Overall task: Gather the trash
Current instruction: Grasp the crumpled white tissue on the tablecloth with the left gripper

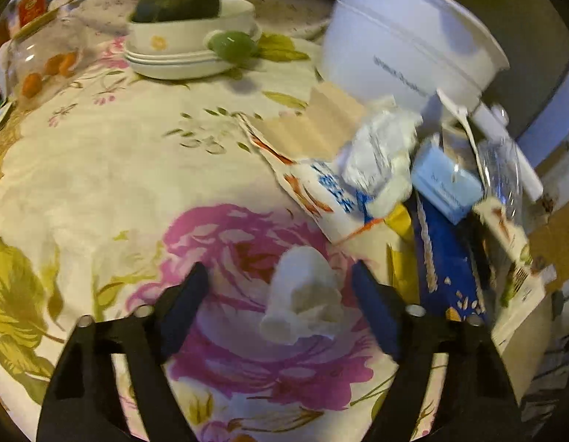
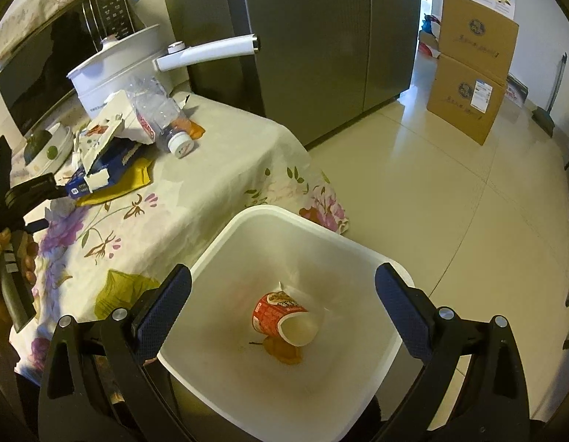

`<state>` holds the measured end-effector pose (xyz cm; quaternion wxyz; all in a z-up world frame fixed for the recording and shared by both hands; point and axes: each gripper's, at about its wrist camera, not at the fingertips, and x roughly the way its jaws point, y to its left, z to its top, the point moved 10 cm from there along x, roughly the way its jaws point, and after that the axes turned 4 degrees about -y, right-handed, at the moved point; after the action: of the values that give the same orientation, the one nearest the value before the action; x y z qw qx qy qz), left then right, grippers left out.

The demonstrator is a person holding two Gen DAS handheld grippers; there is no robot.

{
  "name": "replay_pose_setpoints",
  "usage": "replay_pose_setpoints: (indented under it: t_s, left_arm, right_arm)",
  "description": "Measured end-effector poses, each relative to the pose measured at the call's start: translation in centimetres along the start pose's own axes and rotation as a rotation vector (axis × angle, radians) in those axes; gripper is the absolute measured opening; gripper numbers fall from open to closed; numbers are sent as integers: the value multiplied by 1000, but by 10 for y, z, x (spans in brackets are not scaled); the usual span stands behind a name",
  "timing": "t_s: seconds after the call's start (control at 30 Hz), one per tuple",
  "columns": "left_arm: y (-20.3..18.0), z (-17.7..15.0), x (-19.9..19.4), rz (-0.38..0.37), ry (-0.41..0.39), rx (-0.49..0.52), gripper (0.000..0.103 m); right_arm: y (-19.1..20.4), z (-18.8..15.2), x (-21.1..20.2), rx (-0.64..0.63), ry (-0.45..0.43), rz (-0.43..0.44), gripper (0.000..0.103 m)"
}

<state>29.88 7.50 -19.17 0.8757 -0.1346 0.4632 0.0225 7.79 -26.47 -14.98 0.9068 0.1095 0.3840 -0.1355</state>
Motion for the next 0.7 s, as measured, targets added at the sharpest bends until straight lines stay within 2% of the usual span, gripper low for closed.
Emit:
replay_pose_setpoints:
  t_s: [0.07,0.1,0.17,0.2,0.3,0.4,0.53,0.7]
  left_arm:
    - [-4,-1,1,34,-17,48,57]
    - [-6,-1,0,44,-21,64,55]
    - [-13,-2,0,21,-21,82,35]
    - [-15,-3,0,6,-17,88,31]
    - [-19,-7,-6,9,-23,115,27]
    - [-17,-14,-14,-12,-10,109,26]
    - [-11,-14,-37,-53,-18,86,26]
    - [-2,-4,-73,-116,-70,56,27]
  right_arm:
    - [3,-1,2,-5,9,8,96]
    - [5,-1,4,-7,13,12,96]
    - [10,-3,8,-10,31,26,96]
    - [12,-4,9,-11,35,31,96]
    - [27,-2,16,-17,50,66,96]
    - [51,10,22,-19,59,137,96]
    - [88,47,31,10,47,255,96]
    - [129,93,50,89,46,411,96]
